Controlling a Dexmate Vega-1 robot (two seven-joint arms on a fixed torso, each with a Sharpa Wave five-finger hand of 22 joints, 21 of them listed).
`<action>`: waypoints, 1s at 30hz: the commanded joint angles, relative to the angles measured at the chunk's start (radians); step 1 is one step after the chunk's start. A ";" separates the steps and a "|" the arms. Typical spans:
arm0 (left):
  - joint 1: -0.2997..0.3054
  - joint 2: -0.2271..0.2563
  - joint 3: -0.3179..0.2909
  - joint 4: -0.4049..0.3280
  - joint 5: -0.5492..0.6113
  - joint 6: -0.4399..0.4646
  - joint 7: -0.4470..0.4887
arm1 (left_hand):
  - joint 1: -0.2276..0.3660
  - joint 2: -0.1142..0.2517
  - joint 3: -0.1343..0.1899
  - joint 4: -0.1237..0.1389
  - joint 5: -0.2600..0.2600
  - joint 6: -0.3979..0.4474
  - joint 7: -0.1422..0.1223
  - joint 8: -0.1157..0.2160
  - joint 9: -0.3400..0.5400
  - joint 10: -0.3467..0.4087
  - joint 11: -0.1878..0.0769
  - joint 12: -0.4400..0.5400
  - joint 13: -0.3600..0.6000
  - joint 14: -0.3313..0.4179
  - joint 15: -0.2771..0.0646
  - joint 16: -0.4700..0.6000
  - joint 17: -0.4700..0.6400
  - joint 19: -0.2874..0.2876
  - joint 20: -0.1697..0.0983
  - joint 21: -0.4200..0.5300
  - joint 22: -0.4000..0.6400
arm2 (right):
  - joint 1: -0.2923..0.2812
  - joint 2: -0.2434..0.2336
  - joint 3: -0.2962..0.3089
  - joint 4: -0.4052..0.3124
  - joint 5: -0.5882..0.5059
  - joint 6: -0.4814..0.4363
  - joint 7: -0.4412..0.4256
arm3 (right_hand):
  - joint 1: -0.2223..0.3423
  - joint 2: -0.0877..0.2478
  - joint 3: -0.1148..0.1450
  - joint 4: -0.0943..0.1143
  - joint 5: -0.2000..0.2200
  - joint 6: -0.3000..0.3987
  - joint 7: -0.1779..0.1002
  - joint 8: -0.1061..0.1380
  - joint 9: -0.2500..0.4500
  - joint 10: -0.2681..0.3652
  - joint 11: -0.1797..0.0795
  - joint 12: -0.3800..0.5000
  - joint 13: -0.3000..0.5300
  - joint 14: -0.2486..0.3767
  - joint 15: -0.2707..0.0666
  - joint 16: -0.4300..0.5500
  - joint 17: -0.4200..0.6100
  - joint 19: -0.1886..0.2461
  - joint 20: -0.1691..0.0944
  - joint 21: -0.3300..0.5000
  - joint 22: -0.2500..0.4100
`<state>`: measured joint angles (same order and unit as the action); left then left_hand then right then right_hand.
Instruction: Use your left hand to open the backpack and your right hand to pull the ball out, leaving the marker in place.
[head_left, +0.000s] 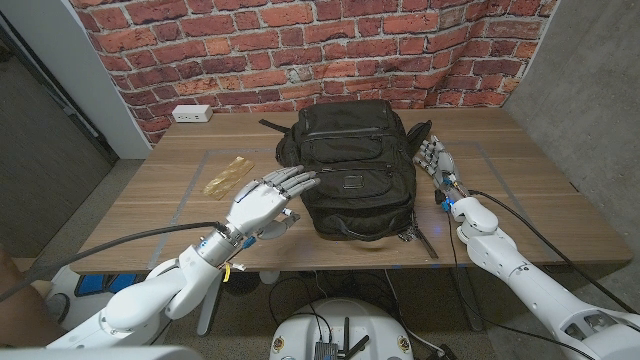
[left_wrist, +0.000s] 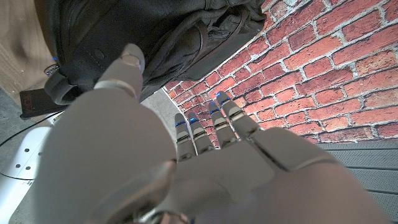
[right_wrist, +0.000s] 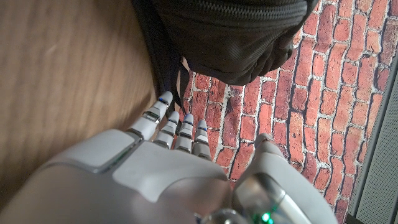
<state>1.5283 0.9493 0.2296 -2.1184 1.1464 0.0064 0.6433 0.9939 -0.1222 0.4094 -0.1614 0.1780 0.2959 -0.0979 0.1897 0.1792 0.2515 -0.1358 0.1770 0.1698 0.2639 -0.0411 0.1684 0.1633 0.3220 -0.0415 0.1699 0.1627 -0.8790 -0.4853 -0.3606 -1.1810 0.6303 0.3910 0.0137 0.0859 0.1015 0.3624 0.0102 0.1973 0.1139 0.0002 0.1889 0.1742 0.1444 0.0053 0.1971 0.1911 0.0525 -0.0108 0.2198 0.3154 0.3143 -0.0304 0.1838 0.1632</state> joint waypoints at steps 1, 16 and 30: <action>-0.067 0.005 0.124 0.032 -0.018 0.094 0.047 | 0.002 0.005 -0.008 0.000 0.004 -0.004 0.001 0.003 0.001 -0.004 -0.005 0.001 0.005 -0.005 -0.127 0.004 0.002 -0.028 -0.169 -0.005 0.003 | 0.012 0.008 0.002 0.027 0.006 0.015 0.018 | -0.002 0.033 0.005 -0.005 -0.003 0.011 -0.001 -0.001 0.003 0.007 0.000 0.000 0.002 0.003 -0.003 0.006 0.003 0.012 0.000 0.004 0.003; -0.128 -0.004 0.223 0.061 -0.038 0.155 0.090 | -0.010 0.008 -0.037 0.005 0.003 0.032 0.012 0.023 0.001 0.055 -0.022 0.019 0.004 0.067 -0.133 0.020 0.000 -0.109 -0.170 0.003 0.001 | 0.011 0.012 0.007 0.045 0.010 0.036 0.028 | -0.003 0.033 0.006 -0.006 -0.003 0.005 -0.001 -0.003 0.003 0.007 0.000 0.000 0.002 0.005 -0.005 0.007 0.003 0.013 0.001 0.004 0.003; -0.182 -0.009 0.290 0.090 -0.041 0.176 0.117 | -0.009 0.024 -0.052 0.006 0.009 0.111 0.007 0.043 0.000 0.129 -0.020 0.025 0.003 0.122 -0.148 0.020 0.000 -0.112 -0.169 0.009 0.001 | 0.007 0.010 0.008 0.049 0.014 0.043 0.039 | -0.002 0.034 0.007 -0.007 -0.003 0.005 -0.001 -0.003 0.003 0.009 -0.001 0.000 0.002 0.006 -0.004 0.008 0.002 0.014 0.000 0.004 0.003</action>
<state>1.3873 0.9464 0.4652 -2.0505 1.1107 0.1547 0.7351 0.9819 -0.1103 0.3654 -0.1560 0.1818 0.3880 -0.0892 0.2242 0.1768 0.3639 -0.1548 0.1964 0.1698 0.3736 -0.0423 0.1851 0.1634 0.2108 -0.0430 0.1707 0.1628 -0.8685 -0.4744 -0.3540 -1.1385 0.6410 0.4258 0.0439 0.0859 0.1015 0.3667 0.0068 0.1972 0.1139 0.0002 0.1889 0.1742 0.1444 0.0053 0.1971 0.1911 0.0525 -0.0108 0.2197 0.3156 0.3218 -0.0306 0.1838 0.1655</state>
